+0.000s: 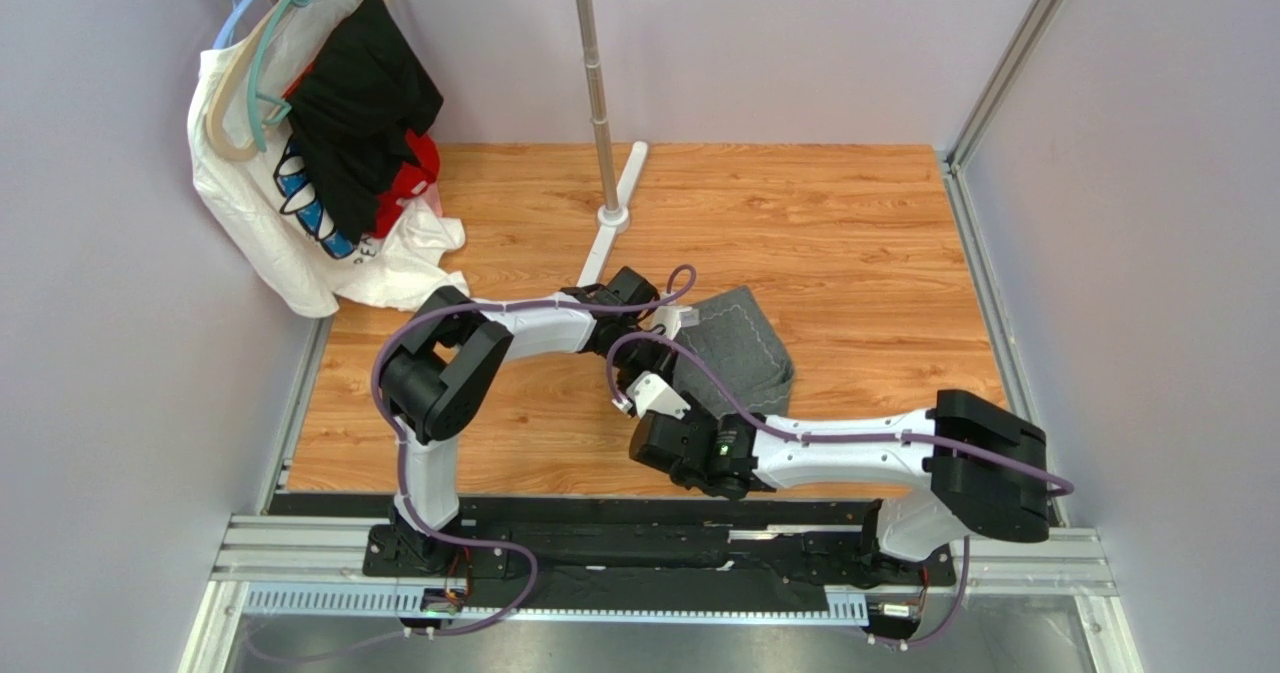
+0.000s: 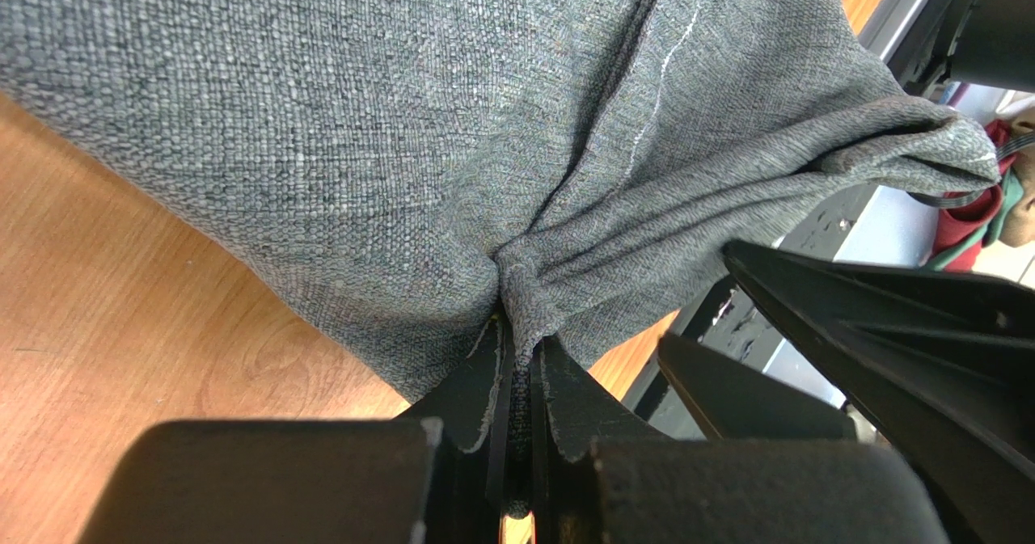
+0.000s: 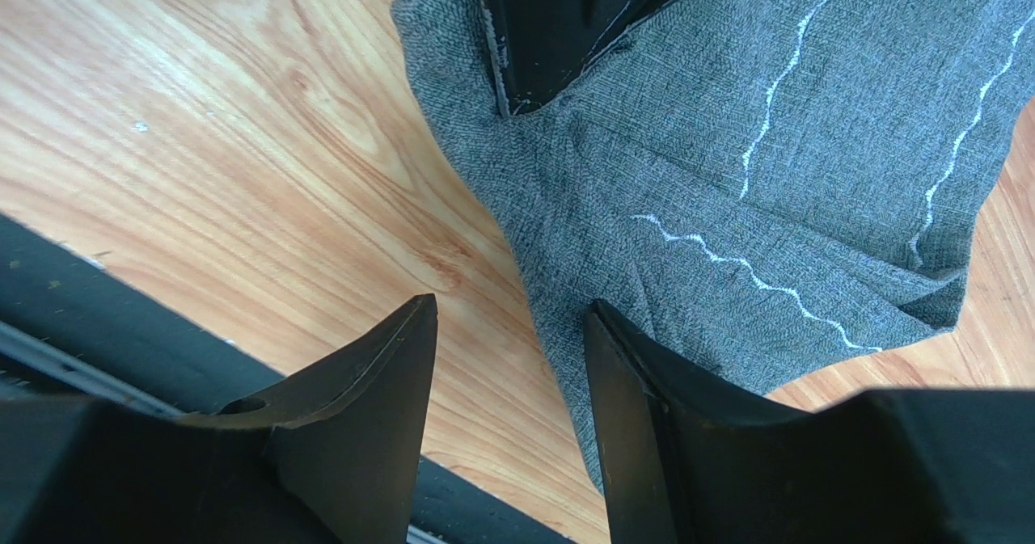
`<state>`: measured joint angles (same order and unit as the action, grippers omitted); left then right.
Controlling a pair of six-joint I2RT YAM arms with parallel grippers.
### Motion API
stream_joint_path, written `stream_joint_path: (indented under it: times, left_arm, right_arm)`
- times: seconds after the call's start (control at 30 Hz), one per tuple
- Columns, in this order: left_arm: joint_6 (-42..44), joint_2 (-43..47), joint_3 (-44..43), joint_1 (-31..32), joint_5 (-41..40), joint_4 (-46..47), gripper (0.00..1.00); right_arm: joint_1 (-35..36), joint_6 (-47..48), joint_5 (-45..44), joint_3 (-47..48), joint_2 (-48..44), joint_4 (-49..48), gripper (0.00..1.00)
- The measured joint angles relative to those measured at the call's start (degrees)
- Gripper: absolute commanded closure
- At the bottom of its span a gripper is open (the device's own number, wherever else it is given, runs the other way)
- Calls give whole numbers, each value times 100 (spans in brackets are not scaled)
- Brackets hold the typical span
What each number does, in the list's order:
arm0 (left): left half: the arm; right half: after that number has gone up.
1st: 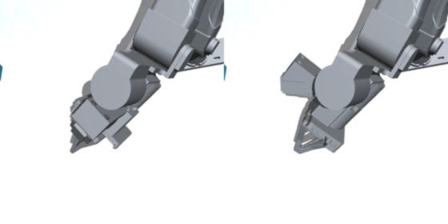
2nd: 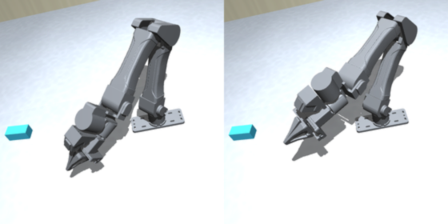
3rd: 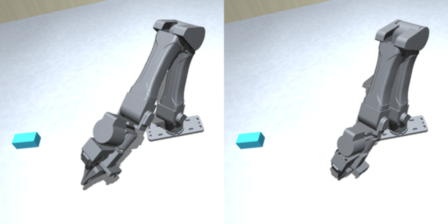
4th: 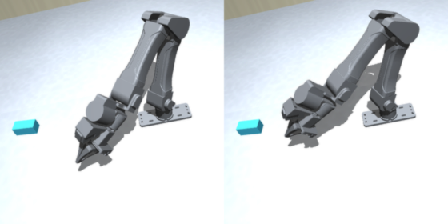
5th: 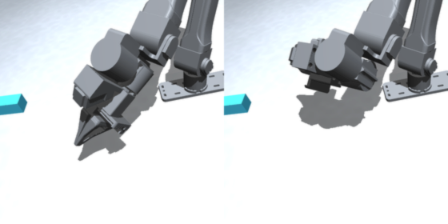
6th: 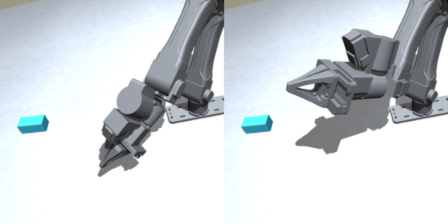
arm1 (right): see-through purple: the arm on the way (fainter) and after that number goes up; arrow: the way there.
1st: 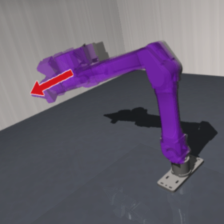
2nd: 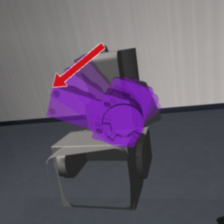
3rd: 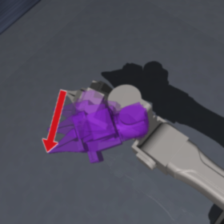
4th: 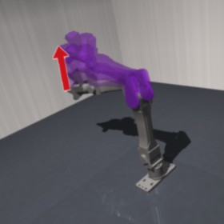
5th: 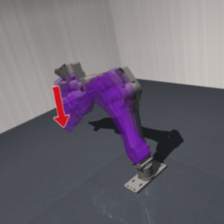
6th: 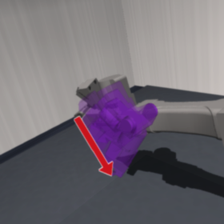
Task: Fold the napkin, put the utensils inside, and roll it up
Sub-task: Roll the napkin with the utensil
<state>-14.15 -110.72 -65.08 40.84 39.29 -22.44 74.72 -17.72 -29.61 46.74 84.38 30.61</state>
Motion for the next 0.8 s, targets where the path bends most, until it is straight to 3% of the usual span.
stream_joint_path:
  times: [0.5,0.6,0.8]
  left_arm:
    - [101,-15,-33,0,37,-52,99]
    - [107,-24,-35,-4,57,-55,99]
    - [133,-33,-57,-7,76,-81,96]
  right_arm:
    - [-164,83,-251,-28,509,-267,53]
    - [-227,52,-306,-28,588,-317,59]
    - [-391,-50,-291,-28,673,-398,88]
